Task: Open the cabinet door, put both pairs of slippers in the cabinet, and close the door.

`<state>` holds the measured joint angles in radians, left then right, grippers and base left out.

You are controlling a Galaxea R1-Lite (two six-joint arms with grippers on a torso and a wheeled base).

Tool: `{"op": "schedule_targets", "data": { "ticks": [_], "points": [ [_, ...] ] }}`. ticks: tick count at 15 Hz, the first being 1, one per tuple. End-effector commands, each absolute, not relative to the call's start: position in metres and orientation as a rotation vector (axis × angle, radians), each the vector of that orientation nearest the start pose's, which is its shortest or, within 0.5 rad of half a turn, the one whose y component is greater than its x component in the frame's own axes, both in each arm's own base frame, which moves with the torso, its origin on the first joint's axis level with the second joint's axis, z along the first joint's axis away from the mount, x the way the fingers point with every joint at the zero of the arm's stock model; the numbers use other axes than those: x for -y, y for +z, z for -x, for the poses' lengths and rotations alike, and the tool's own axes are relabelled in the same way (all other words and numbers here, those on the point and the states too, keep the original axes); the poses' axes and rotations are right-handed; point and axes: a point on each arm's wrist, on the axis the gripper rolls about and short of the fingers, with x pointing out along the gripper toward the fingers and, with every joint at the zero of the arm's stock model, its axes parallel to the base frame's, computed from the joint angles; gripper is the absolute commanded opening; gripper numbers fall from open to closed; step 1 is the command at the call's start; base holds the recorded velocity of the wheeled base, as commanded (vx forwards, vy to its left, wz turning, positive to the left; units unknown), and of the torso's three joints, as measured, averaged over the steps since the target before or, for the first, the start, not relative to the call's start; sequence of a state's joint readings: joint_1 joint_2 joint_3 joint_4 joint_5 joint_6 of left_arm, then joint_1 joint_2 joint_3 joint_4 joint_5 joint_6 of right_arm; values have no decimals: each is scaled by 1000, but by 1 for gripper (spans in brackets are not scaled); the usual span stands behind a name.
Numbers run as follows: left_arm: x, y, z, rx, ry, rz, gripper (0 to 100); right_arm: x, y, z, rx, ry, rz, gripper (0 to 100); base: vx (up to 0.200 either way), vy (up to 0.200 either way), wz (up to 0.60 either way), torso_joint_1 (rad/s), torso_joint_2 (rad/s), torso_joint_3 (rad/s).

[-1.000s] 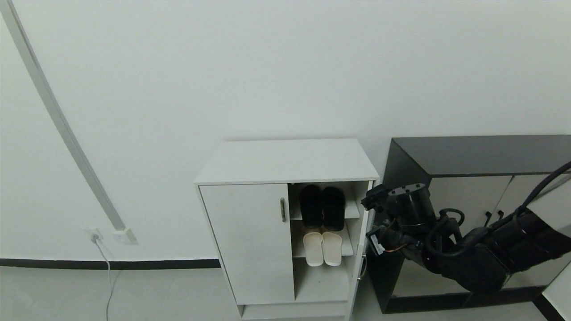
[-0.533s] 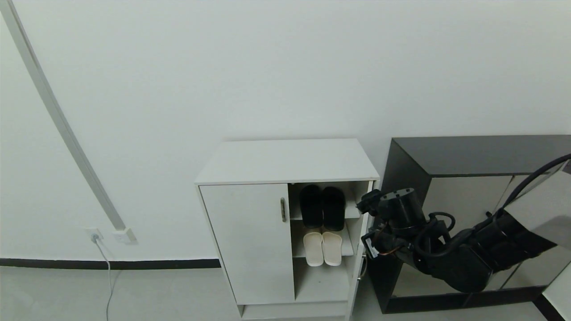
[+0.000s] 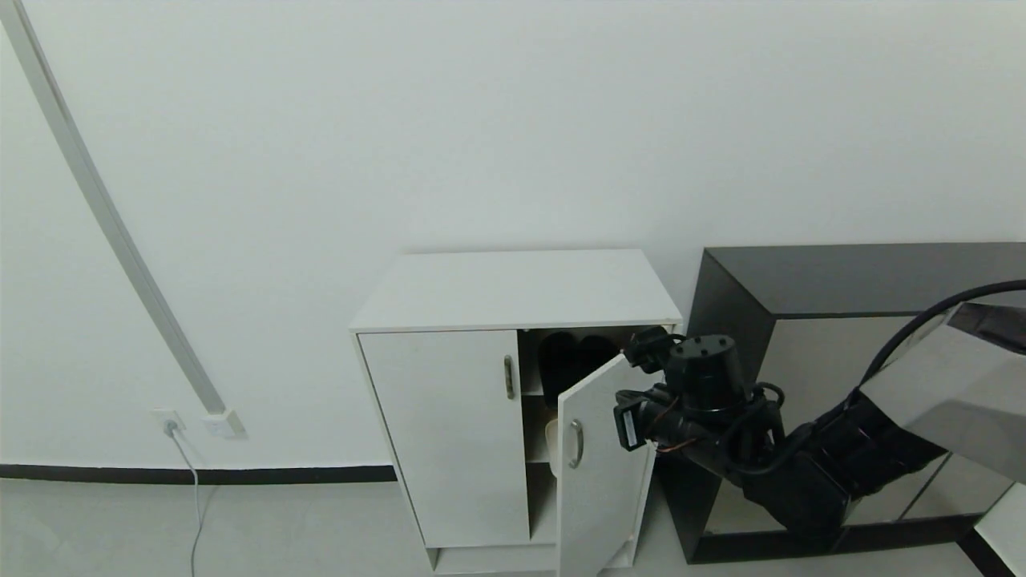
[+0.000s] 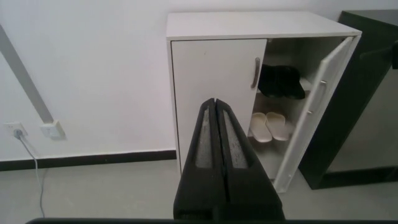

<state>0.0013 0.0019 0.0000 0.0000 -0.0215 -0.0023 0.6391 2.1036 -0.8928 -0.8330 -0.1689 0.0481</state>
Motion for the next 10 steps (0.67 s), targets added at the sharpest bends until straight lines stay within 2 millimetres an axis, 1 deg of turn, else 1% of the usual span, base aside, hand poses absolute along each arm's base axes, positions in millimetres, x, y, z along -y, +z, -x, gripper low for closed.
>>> {"op": "schedule_targets", "data": {
  "ticks": [1, 2, 3, 5, 7, 10],
  "points": [
    [1, 76, 23, -2, -20, 2, 0, -218, 72, -297, -347, 532, 84, 0, 0, 0, 0, 0, 0, 0],
    [1, 76, 23, -2, -20, 2, 0, -215, 68, -291, -325, 591, 65, 0, 0, 0, 0, 0, 0, 0],
    [1, 76, 23, -2, -20, 2, 0, -213, 64, -287, -322, 625, 59, 0, 200, 0, 0, 2, 2, 7],
    [1, 76, 23, -3, -21, -3, 0, -208, 49, -279, -324, 647, 61, 0, 200, 0, 0, 5, 7, 5],
    [1, 76, 23, -2, -21, -3, 0, -208, 39, -280, -315, 647, 62, 0, 200, 0, 0, -2, 5, -2],
    [1, 76, 23, -2, -20, -3, 0, -209, 36, -280, -315, 648, 62, 0, 200, 0, 0, 2, -2, 2]
  ]
}}
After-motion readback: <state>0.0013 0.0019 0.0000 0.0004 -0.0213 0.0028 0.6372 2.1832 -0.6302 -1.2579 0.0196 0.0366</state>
